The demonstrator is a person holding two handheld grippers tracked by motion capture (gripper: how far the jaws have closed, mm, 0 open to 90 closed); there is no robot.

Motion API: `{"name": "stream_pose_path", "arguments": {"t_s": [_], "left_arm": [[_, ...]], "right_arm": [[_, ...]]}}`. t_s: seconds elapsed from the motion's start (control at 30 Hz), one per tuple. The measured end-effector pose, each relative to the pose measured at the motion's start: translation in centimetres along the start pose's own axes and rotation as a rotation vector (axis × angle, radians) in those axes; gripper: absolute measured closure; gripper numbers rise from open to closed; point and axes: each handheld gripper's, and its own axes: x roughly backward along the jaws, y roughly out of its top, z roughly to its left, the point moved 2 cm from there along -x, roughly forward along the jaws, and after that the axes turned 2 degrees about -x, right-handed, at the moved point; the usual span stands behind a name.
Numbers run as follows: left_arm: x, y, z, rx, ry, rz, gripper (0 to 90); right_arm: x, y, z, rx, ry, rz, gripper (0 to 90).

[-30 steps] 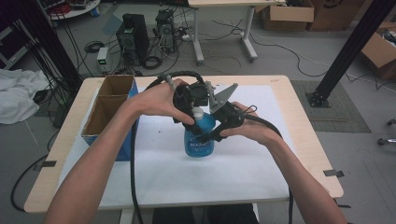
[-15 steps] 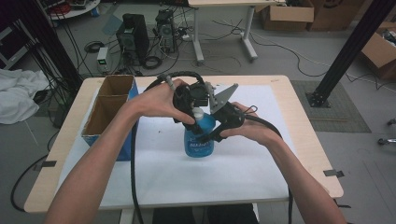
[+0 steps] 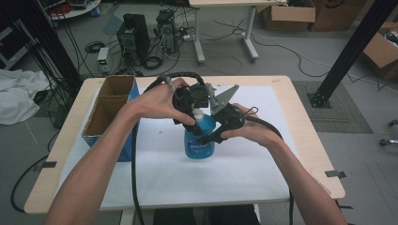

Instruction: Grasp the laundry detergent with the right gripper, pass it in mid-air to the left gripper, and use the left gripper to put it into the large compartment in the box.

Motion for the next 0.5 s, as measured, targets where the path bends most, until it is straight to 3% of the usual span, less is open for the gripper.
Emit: {"name": "stream_pose_path", "arguments": {"t_s": [0.33, 0.5], "left_arm": [[-0.29, 0.07, -0.03, -0.004, -0.002, 0.002, 38.1], [-0.74, 0.21, -0.08, -0.005, -0.001, 0.027, 38.1]], "right_arm": [[-0.11, -0.25, 0.07, -0.004, 0.004, -0.007, 43.8], [-0.38, -0.6, 0.05, -0.005, 0.001, -0.007, 43.6]]}}
